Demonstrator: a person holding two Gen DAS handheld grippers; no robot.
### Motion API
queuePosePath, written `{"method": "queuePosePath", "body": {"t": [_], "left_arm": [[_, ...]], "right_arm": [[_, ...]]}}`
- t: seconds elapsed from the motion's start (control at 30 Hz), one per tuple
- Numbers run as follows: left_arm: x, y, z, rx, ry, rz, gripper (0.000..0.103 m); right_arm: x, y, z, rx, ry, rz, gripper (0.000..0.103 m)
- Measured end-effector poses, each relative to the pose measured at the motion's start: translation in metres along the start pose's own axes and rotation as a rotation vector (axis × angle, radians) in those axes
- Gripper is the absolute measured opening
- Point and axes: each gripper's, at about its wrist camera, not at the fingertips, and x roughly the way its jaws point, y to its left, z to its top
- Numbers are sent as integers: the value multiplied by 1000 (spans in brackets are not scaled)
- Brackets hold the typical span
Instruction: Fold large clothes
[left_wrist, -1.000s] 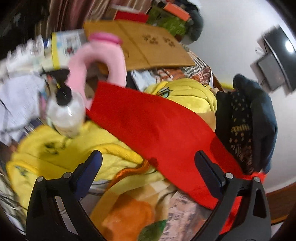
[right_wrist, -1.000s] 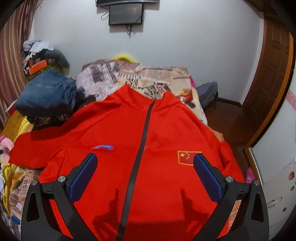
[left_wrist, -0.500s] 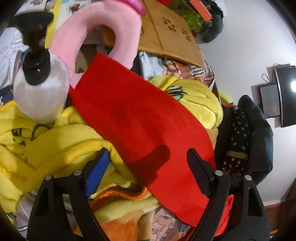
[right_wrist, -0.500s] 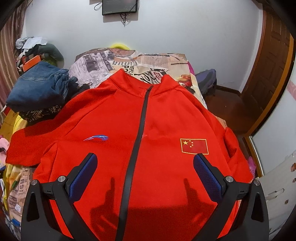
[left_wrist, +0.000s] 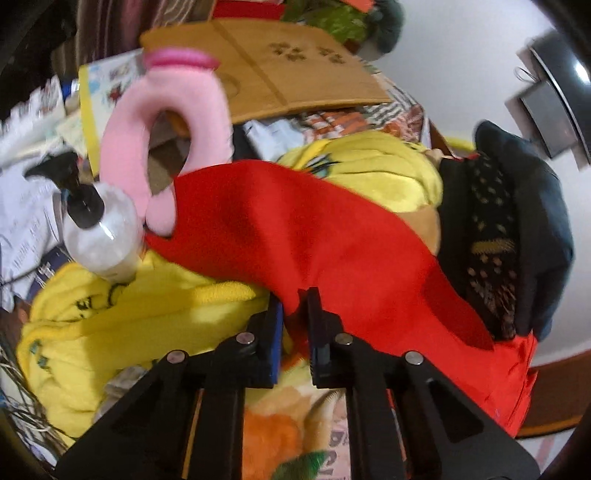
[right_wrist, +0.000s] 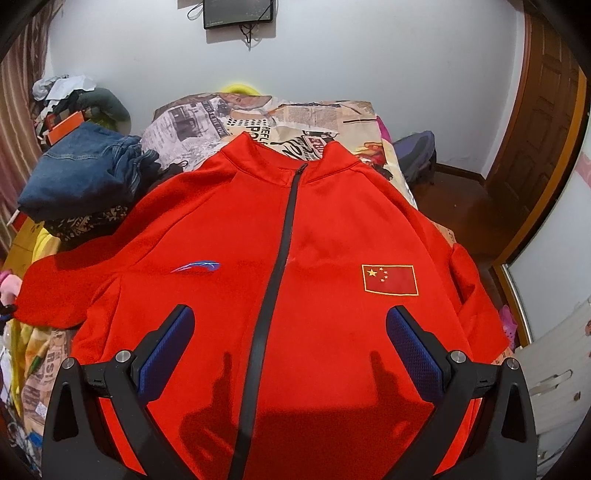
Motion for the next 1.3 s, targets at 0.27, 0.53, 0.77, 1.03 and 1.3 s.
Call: {"method": "queuePosePath", "body": {"t": [0.27, 0.53, 0.77, 1.03, 1.3], "left_arm": [[-48, -67, -10, 176, -105, -70, 4], [-107, -185, -46, 454, -253, -199, 4], [-132, -279, -94, 627, -291, -362, 4], [-108, -366, -152, 796, -170, -479, 4], [-61, -420, -232, 942, 19, -508, 4]], "right_arm": [[-11, -6, -2, 3, -21, 10, 103], [-24, -11, 2, -11, -75, 0, 103], [-28, -17, 9, -18, -115, 12, 103], [-23, -25, 7, -22, -120, 17, 103], [-18, -46, 1, 1, -96, 5, 103]]}}
